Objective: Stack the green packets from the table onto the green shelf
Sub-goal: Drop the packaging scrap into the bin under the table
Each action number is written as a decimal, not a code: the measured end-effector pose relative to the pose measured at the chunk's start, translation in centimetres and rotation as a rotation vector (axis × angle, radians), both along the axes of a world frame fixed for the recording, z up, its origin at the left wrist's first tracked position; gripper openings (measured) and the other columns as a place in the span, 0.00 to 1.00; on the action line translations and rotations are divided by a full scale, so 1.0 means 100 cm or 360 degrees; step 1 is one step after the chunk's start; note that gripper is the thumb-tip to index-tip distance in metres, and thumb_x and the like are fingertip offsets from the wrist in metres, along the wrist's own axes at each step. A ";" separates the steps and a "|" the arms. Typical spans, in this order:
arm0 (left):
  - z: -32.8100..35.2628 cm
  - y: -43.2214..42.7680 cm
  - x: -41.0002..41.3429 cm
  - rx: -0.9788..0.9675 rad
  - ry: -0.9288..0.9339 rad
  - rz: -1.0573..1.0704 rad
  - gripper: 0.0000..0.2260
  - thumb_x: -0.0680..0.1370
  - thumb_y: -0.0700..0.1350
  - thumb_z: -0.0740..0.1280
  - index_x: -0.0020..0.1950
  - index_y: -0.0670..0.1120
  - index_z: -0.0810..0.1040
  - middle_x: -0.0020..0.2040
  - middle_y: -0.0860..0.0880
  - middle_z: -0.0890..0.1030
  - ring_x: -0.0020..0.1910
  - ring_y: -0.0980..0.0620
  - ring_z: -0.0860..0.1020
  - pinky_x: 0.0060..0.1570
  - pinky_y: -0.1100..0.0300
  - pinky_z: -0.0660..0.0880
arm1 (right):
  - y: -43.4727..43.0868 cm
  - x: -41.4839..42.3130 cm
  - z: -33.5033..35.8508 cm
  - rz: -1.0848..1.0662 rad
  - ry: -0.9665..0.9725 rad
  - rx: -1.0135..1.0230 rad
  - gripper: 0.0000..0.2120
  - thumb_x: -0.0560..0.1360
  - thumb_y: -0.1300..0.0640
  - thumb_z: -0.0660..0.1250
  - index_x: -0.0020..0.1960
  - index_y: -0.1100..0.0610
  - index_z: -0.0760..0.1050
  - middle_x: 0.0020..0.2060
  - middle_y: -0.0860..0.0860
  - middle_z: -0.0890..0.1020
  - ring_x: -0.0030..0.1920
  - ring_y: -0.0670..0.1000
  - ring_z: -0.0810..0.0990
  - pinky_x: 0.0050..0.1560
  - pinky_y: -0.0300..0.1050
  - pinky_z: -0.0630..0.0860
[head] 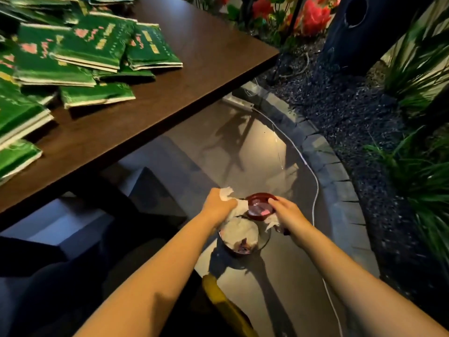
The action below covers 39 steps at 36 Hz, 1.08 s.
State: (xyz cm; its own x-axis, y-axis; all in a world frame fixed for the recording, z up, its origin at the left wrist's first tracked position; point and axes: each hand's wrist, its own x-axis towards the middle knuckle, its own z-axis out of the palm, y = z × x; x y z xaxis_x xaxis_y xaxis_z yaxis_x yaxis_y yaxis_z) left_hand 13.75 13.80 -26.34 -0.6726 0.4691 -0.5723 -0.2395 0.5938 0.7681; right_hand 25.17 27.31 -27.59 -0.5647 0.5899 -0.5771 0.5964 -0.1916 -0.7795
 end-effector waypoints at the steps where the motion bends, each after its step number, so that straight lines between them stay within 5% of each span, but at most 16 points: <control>1: -0.009 -0.001 0.003 -0.0012 -0.0033 0.0037 0.06 0.75 0.38 0.66 0.50 0.47 0.76 0.51 0.44 0.78 0.50 0.45 0.78 0.44 0.59 0.71 | 0.000 -0.001 -0.007 -0.0005 -0.0041 -0.0011 0.10 0.80 0.58 0.60 0.58 0.58 0.76 0.50 0.56 0.80 0.44 0.51 0.78 0.35 0.36 0.72; 3: -0.026 0.000 0.008 -0.0048 -0.0106 0.0104 0.07 0.72 0.42 0.68 0.48 0.46 0.76 0.51 0.42 0.79 0.50 0.45 0.79 0.45 0.56 0.73 | -0.001 -0.002 -0.022 -0.0049 -0.0100 -0.0040 0.12 0.80 0.59 0.61 0.60 0.61 0.76 0.49 0.57 0.80 0.46 0.54 0.79 0.37 0.39 0.73; 7: -0.078 0.005 0.006 -0.0020 -0.0361 0.0329 0.26 0.67 0.49 0.68 0.60 0.36 0.72 0.47 0.40 0.78 0.46 0.43 0.78 0.44 0.52 0.74 | -0.007 -0.006 -0.040 -0.0120 -0.0222 -0.0071 0.12 0.80 0.60 0.60 0.60 0.62 0.76 0.55 0.61 0.81 0.49 0.55 0.78 0.38 0.40 0.72; 10: -0.117 0.017 0.001 0.0093 -0.0629 0.0523 0.44 0.55 0.59 0.67 0.67 0.40 0.67 0.56 0.38 0.78 0.53 0.39 0.79 0.51 0.46 0.78 | -0.009 -0.009 -0.048 -0.0155 -0.0274 -0.0074 0.12 0.80 0.61 0.60 0.59 0.65 0.76 0.56 0.63 0.80 0.49 0.58 0.79 0.33 0.39 0.69; 15: -0.142 0.028 -0.002 0.0120 -0.0849 0.0548 0.36 0.61 0.67 0.64 0.64 0.50 0.68 0.59 0.40 0.78 0.58 0.38 0.78 0.61 0.40 0.74 | -0.007 -0.014 -0.059 -0.0161 -0.0364 -0.0122 0.11 0.80 0.60 0.60 0.58 0.63 0.76 0.53 0.63 0.81 0.50 0.60 0.80 0.37 0.42 0.74; 18: -0.094 0.027 -0.002 0.0126 -0.0804 0.0589 0.17 0.78 0.55 0.60 0.59 0.44 0.71 0.58 0.39 0.77 0.59 0.38 0.77 0.65 0.42 0.71 | -0.005 -0.019 -0.070 -0.0086 -0.0428 -0.0104 0.10 0.79 0.59 0.60 0.56 0.62 0.77 0.45 0.58 0.80 0.41 0.53 0.77 0.34 0.40 0.71; 20: -0.075 0.026 -0.003 0.0159 -0.0772 0.0620 0.10 0.79 0.51 0.59 0.48 0.44 0.71 0.48 0.40 0.75 0.51 0.42 0.76 0.60 0.48 0.73 | -0.002 -0.022 -0.077 -0.0086 -0.0435 -0.0113 0.09 0.79 0.60 0.60 0.54 0.62 0.77 0.43 0.57 0.79 0.42 0.54 0.77 0.41 0.42 0.72; 22: -0.070 0.026 -0.004 0.0231 -0.0841 0.0639 0.11 0.79 0.52 0.59 0.44 0.45 0.70 0.40 0.42 0.74 0.42 0.44 0.74 0.48 0.54 0.72 | 0.001 -0.026 -0.080 -0.0093 -0.0438 -0.0114 0.08 0.78 0.61 0.60 0.49 0.63 0.77 0.39 0.57 0.79 0.42 0.55 0.76 0.44 0.45 0.71; 24: -0.075 0.027 -0.005 0.0224 -0.0899 0.0648 0.13 0.79 0.53 0.59 0.42 0.45 0.72 0.38 0.43 0.75 0.40 0.47 0.73 0.48 0.55 0.70 | 0.004 -0.029 -0.084 -0.0106 -0.0451 -0.0118 0.07 0.77 0.62 0.60 0.42 0.60 0.75 0.35 0.55 0.77 0.39 0.54 0.75 0.41 0.44 0.70; 26: -0.090 0.029 -0.007 0.0229 -0.0905 0.0627 0.18 0.70 0.58 0.63 0.44 0.43 0.74 0.44 0.40 0.76 0.45 0.46 0.72 0.53 0.53 0.69 | 0.007 -0.030 -0.088 -0.0109 -0.0479 -0.0079 0.07 0.76 0.61 0.61 0.40 0.59 0.74 0.34 0.54 0.77 0.38 0.54 0.75 0.39 0.44 0.69; 28: -0.115 0.034 -0.010 0.0217 -0.0840 0.0589 0.27 0.66 0.62 0.64 0.58 0.46 0.75 0.58 0.42 0.76 0.54 0.47 0.72 0.62 0.50 0.69 | 0.011 -0.029 -0.091 -0.0071 -0.0523 0.0003 0.06 0.76 0.60 0.61 0.44 0.59 0.76 0.38 0.55 0.79 0.41 0.56 0.76 0.39 0.44 0.70; 32: -0.072 0.036 -0.008 0.0203 -0.0779 0.0559 0.09 0.81 0.52 0.57 0.61 0.54 0.68 0.55 0.52 0.68 0.55 0.49 0.74 0.62 0.53 0.68 | 0.016 -0.025 -0.097 0.0006 -0.0645 0.0158 0.08 0.75 0.56 0.62 0.52 0.55 0.75 0.48 0.55 0.80 0.52 0.59 0.79 0.52 0.49 0.76; 36: -0.102 0.036 -0.010 0.0189 -0.0711 0.0537 0.37 0.60 0.59 0.67 0.67 0.43 0.74 0.62 0.42 0.77 0.63 0.41 0.76 0.67 0.43 0.70 | 0.019 -0.021 -0.106 0.0050 -0.0722 0.0196 0.10 0.74 0.53 0.64 0.53 0.54 0.76 0.50 0.58 0.82 0.51 0.61 0.81 0.55 0.54 0.78; 39: -0.116 0.030 -0.011 0.0055 -0.0655 0.0473 0.32 0.65 0.54 0.64 0.66 0.41 0.75 0.60 0.41 0.78 0.59 0.42 0.77 0.66 0.43 0.71 | 0.018 -0.022 -0.107 0.0092 -0.0730 0.0199 0.11 0.74 0.53 0.64 0.54 0.56 0.77 0.50 0.58 0.82 0.52 0.60 0.80 0.56 0.54 0.77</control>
